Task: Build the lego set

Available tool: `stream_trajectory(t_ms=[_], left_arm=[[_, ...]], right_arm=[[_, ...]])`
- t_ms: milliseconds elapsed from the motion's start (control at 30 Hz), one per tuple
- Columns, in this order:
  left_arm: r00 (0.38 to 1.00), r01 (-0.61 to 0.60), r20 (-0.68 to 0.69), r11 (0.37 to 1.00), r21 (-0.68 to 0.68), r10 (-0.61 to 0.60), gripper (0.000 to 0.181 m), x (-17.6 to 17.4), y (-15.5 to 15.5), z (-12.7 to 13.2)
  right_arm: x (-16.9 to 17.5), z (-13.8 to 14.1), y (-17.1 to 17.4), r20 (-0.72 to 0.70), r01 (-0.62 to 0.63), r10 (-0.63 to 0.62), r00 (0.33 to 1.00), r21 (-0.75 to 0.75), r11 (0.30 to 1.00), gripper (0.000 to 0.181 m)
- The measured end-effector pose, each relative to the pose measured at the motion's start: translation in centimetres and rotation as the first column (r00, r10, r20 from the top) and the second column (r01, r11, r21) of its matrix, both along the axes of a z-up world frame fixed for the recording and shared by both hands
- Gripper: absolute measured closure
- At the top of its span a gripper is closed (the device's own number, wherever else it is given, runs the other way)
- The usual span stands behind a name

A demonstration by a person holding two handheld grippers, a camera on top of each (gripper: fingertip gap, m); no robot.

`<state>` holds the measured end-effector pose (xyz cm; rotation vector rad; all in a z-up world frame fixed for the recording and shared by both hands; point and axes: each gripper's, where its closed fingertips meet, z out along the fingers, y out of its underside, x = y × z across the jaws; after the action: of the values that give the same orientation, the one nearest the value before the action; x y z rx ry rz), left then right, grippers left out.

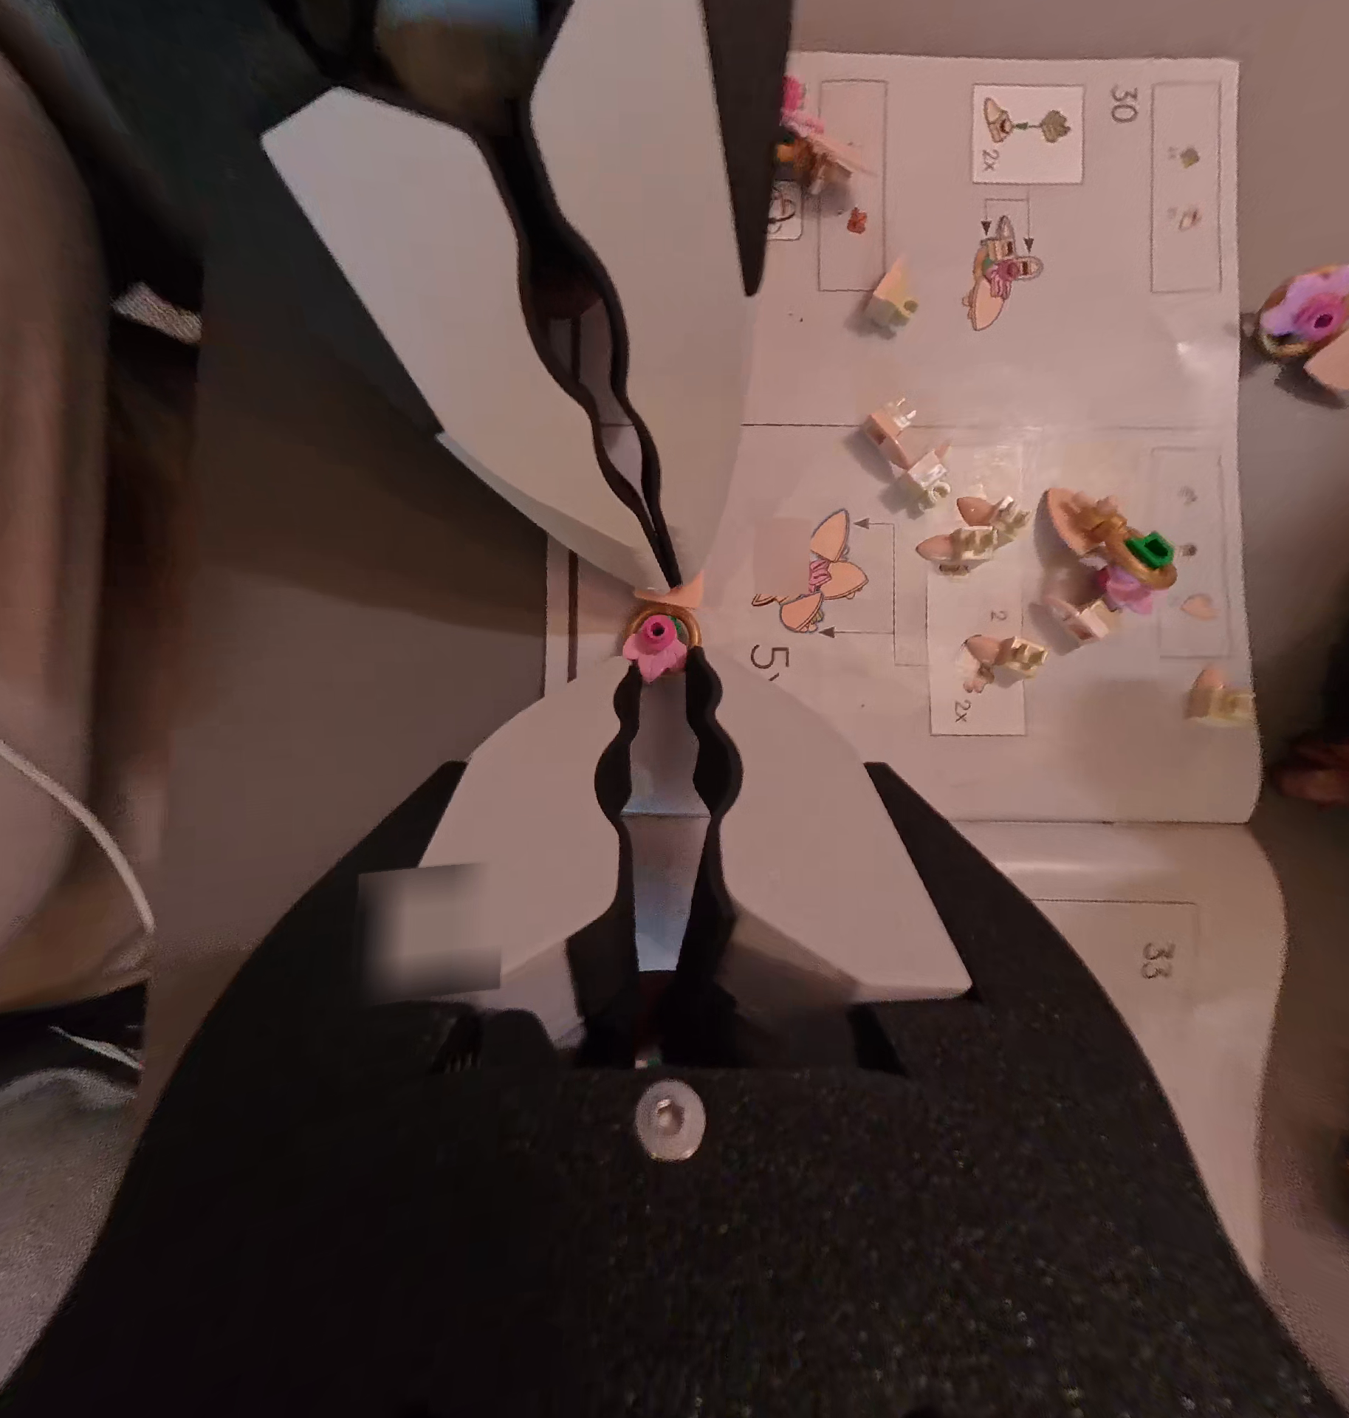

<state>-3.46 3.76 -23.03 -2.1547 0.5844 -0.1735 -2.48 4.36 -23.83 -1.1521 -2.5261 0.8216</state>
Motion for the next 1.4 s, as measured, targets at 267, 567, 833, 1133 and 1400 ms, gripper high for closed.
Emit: stream_trajectory(t_ms=[267, 567, 833, 1133, 1400], left_arm=[[1.000, -0.002, -0.001, 1.000, -0.004, 0.002, 0.181, 0.01, 0.00, -0.01], [1.000, 0.002, 0.002, 1.000, -0.006, -0.002, 0.181, 0.03, 0.01, -0.01], [1.000, 0.013, 0.023, 1.000, -0.017, -0.013, 0.181, 0.09, 0.12, -0.02], [0.999, 0.007, 0.051, 0.999, -0.033, -0.005, 0.181, 0.04, 0.21, -0.04], [0.998, 0.008, 0.063, 0.999, -0.039, -0.006, 0.181, 0.02, 0.23, -0.04]], right_arm=[[-0.31, 1.08, -0.08, -0.046, 0.249, -0.258, 0.965, -0.140, 0.958, 0.165], [-0.57, 0.48, -0.59, -0.094, 0.233, -0.240, 0.966, -0.081, 0.969, 0.173], [-0.60, 0.48, -0.63, -0.081, 0.079, -0.081, 0.993, -0.028, 0.997, 0.175], [-0.70, 0.52, -0.56, -0.077, 0.158, -0.176, 0.981, -0.196, 0.968, 0.176], [-0.83, 1.01, -0.47, 0.036, 0.405, -0.437, 0.899, -0.452, 0.795, 0.181]])
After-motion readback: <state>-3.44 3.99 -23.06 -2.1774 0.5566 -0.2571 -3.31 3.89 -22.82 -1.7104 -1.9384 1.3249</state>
